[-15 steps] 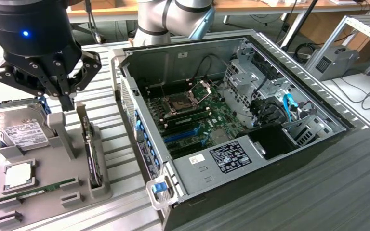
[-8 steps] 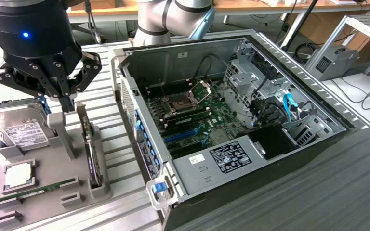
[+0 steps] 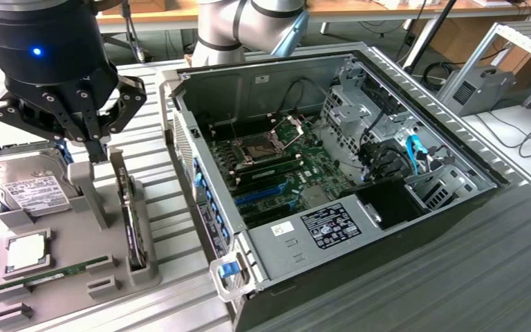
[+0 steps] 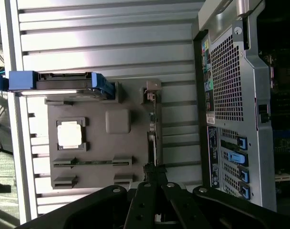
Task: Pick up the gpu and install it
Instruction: 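Reach for the gpu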
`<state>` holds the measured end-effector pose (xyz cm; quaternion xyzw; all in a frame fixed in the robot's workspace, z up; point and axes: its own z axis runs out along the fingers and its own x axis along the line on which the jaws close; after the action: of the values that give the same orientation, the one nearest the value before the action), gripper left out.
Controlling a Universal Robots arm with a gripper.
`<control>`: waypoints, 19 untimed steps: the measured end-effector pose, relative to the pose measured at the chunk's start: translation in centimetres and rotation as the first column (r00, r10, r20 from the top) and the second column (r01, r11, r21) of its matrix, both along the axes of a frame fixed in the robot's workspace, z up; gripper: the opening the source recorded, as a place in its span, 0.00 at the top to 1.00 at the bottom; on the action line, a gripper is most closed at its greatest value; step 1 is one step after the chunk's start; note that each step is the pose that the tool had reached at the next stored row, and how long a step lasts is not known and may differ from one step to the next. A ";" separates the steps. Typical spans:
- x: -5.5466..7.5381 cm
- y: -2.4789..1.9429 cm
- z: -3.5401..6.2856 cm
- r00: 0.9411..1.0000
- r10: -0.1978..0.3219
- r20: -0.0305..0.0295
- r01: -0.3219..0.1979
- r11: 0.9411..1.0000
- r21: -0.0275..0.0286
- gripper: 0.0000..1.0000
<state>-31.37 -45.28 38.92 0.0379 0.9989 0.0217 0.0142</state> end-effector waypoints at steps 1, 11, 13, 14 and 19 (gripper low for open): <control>0.0 -0.03 0.00 1.000 0.000 0.000 0.000 1.000 0.000 0.89; 0.0 -0.33 0.00 1.000 0.000 0.000 0.000 1.000 0.000 0.89; 0.0 -0.38 0.00 1.000 0.000 0.000 0.000 1.000 0.000 0.89; 0.0 -0.40 0.00 1.000 0.000 0.000 0.000 1.000 0.000 0.89; 0.0 -0.57 0.00 1.000 0.000 0.000 0.000 1.000 0.000 0.89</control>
<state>-31.37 -45.84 38.91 0.0379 0.9989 0.0217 0.0143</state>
